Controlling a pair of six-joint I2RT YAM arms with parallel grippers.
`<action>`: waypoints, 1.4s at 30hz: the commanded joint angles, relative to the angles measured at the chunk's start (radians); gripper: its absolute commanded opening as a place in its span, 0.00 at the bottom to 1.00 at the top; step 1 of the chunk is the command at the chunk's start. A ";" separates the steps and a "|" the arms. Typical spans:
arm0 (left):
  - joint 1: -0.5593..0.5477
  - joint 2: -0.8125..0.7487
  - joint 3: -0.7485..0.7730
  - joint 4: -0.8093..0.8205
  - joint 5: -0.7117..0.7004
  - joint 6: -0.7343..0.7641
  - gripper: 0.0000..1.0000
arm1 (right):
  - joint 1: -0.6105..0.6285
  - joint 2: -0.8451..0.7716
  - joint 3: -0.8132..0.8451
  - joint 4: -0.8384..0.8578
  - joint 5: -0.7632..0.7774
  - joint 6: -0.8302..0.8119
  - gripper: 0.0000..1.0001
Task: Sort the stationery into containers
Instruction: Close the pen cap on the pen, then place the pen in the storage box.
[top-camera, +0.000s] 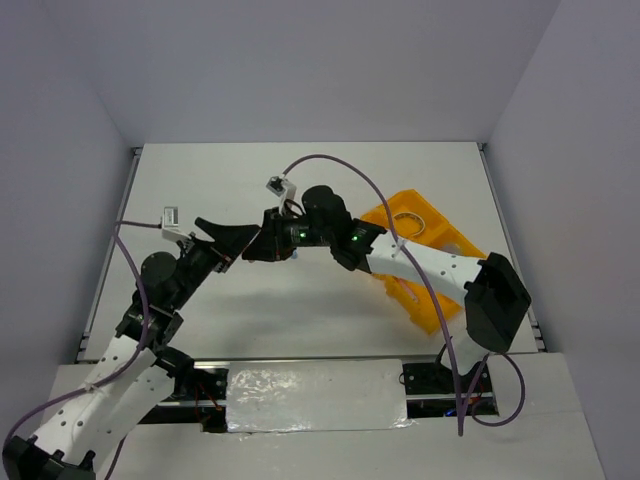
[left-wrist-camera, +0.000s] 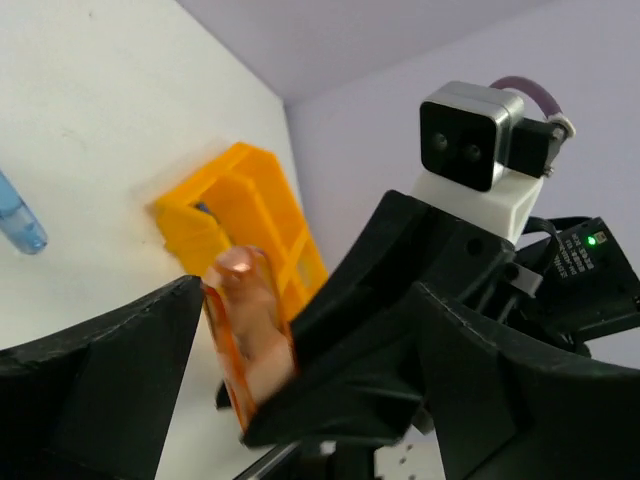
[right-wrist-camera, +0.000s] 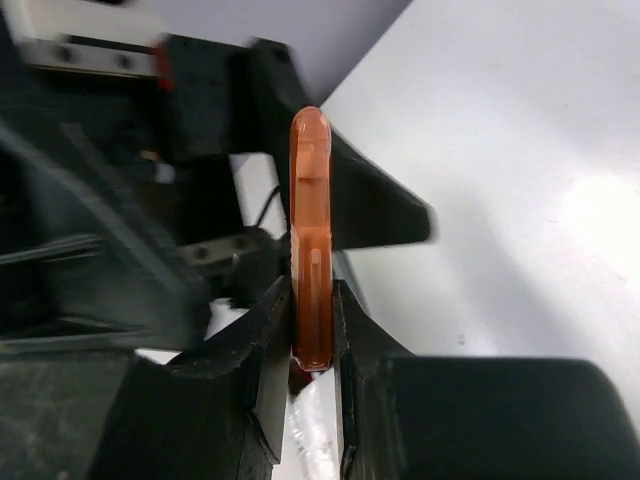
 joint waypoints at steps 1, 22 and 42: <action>-0.022 0.022 0.119 -0.223 0.023 0.169 0.99 | -0.019 -0.096 -0.091 0.111 0.111 -0.066 0.00; -0.008 0.269 0.409 -0.557 -0.153 0.326 0.99 | -0.481 -0.560 -0.335 -0.941 0.885 -0.245 0.08; 0.007 0.300 0.383 -0.558 -0.109 0.351 0.99 | -0.504 -0.543 -0.338 -0.989 0.860 -0.179 0.70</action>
